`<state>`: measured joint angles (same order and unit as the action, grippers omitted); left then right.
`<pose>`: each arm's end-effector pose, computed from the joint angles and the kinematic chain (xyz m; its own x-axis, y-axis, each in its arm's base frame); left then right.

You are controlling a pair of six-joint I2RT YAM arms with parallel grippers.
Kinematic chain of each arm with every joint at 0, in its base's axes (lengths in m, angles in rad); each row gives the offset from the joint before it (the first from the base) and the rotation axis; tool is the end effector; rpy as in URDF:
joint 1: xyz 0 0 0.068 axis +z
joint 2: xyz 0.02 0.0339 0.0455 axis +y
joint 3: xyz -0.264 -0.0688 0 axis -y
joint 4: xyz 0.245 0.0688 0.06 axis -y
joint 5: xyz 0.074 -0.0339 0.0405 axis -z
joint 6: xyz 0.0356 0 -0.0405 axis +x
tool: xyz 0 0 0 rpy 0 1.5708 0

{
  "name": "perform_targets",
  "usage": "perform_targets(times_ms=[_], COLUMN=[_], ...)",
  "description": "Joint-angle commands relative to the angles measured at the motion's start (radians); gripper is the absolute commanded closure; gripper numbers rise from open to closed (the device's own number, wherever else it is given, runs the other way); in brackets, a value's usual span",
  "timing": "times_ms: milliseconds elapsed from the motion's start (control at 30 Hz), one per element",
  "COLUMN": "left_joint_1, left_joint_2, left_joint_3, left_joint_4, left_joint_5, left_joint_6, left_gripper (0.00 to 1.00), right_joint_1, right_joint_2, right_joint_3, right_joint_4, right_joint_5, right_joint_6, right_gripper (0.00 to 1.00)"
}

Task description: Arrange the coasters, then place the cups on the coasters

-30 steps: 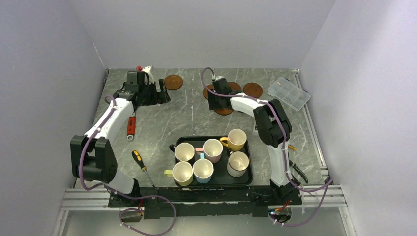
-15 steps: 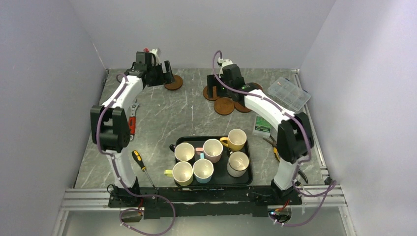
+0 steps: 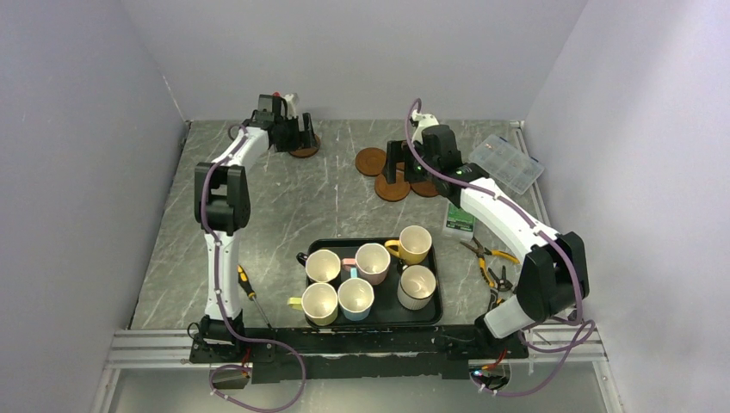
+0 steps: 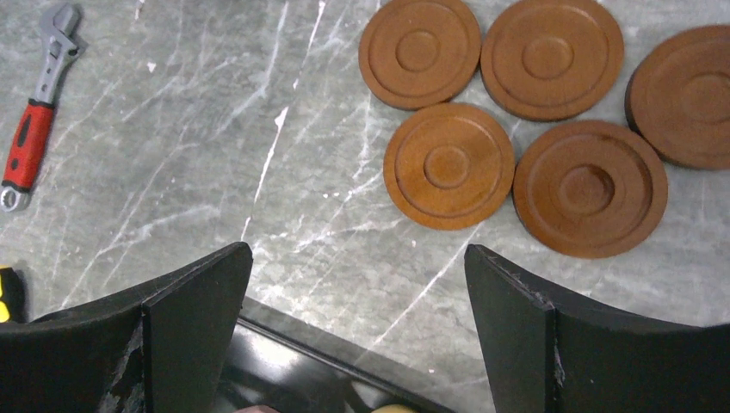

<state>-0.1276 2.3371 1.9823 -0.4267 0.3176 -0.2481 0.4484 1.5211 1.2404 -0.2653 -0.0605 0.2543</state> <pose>0.5245 -0.0785 0.1989 -0.7609 -0.1376 -0.6341 0.1588 0.9081 -0.3875 0.3167 0.1548 0.3101 -0.5735 0.0028 -0.8192 -0.3462 0.9055 0.2454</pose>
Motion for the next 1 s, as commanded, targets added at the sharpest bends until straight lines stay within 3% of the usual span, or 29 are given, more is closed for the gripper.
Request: perform_targets(times_ms=[0,367,700,967], left_joint_1=[0.000,-0.005,-0.015,-0.029], left_joint_2=[0.055,0.214,0.251,0.131], left_joint_3=[0.104,0.260,0.256,0.035], left_joint_4=[0.072,0.076,0.043,0.070], left_joint_5=[0.062,0.073,0.095,0.156], left_joint_6=[0.028,0.040,0.137,0.102], left_gripper=[0.10,0.10,0.10,0.12], right_joint_1=[-0.007,-0.012,-0.013,-0.013], right_joint_2=[-0.062,-0.049,-0.038,-0.034], right_joint_3=[-0.052,-0.046,-0.053,-0.060], right_joint_4=[0.035,0.020,0.012,0.035], right_joint_5=[-0.013,-0.020,-0.015,-0.047], right_joint_6=[0.021,0.016,0.019,0.034], right_gripper=[0.00,0.00,0.00,0.01])
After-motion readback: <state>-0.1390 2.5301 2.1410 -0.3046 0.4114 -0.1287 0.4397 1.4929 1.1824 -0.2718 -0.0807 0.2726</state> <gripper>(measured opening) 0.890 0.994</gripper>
